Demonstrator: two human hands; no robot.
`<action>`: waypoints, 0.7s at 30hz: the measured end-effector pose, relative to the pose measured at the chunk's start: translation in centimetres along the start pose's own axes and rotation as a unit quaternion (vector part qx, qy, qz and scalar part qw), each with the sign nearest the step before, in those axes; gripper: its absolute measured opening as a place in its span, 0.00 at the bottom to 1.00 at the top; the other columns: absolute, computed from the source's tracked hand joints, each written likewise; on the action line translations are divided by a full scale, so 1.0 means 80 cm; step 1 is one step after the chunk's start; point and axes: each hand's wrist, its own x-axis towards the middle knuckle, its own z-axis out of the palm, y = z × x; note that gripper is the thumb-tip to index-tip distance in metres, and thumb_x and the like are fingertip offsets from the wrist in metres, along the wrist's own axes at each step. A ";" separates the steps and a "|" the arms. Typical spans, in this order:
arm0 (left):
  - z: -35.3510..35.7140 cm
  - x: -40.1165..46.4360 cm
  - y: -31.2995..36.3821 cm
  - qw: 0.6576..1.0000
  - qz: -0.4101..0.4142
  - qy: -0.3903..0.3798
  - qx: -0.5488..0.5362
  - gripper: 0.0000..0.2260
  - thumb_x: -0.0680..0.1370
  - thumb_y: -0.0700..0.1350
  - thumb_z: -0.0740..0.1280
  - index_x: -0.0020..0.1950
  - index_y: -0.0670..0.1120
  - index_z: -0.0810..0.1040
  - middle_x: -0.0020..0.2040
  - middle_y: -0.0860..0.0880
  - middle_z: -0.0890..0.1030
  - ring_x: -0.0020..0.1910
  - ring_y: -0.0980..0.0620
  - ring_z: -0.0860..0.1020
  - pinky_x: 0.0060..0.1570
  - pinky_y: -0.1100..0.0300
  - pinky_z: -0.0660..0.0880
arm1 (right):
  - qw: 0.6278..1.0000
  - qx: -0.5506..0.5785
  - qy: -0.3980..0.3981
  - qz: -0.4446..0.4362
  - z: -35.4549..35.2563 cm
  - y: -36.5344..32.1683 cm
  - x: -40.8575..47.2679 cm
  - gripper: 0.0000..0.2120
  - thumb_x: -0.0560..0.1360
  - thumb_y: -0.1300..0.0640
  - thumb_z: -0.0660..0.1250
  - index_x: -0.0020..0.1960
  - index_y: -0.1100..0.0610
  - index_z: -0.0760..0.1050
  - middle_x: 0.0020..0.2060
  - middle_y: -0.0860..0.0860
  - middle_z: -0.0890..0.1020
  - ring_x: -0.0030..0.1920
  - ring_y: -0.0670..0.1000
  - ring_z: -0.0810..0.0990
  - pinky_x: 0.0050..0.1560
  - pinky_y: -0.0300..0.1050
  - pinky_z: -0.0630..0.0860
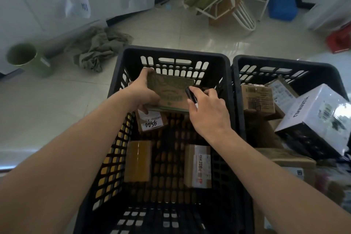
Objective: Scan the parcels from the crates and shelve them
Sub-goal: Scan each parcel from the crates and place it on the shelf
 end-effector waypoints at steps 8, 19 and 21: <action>0.017 0.010 -0.001 0.984 -0.031 0.131 -0.113 0.13 0.83 0.67 0.53 0.53 0.64 0.73 0.60 0.45 0.78 0.59 0.39 0.77 0.60 0.34 0.76 | 1.000 0.011 0.014 -0.015 -0.002 -0.006 -0.010 0.24 0.86 0.43 0.60 0.82 0.42 0.64 0.71 0.55 0.73 0.64 0.62 0.76 0.62 0.59 0.79; 0.035 -0.015 0.003 0.957 -0.092 0.143 -0.234 0.20 0.73 0.63 0.60 0.59 0.53 0.76 0.61 0.43 0.80 0.60 0.40 0.78 0.59 0.38 0.76 | 0.999 0.029 0.032 -0.011 -0.010 0.005 -0.026 0.24 0.86 0.43 0.60 0.82 0.41 0.65 0.71 0.55 0.73 0.63 0.61 0.76 0.61 0.57 0.80; 0.036 -0.024 0.004 0.950 -0.128 0.101 -0.266 0.17 0.70 0.60 0.62 0.52 0.51 0.74 0.59 0.42 0.81 0.59 0.40 0.79 0.59 0.39 0.77 | 0.998 0.039 0.038 -0.016 -0.013 0.004 -0.031 0.24 0.86 0.43 0.61 0.81 0.42 0.66 0.70 0.55 0.73 0.63 0.61 0.77 0.61 0.57 0.80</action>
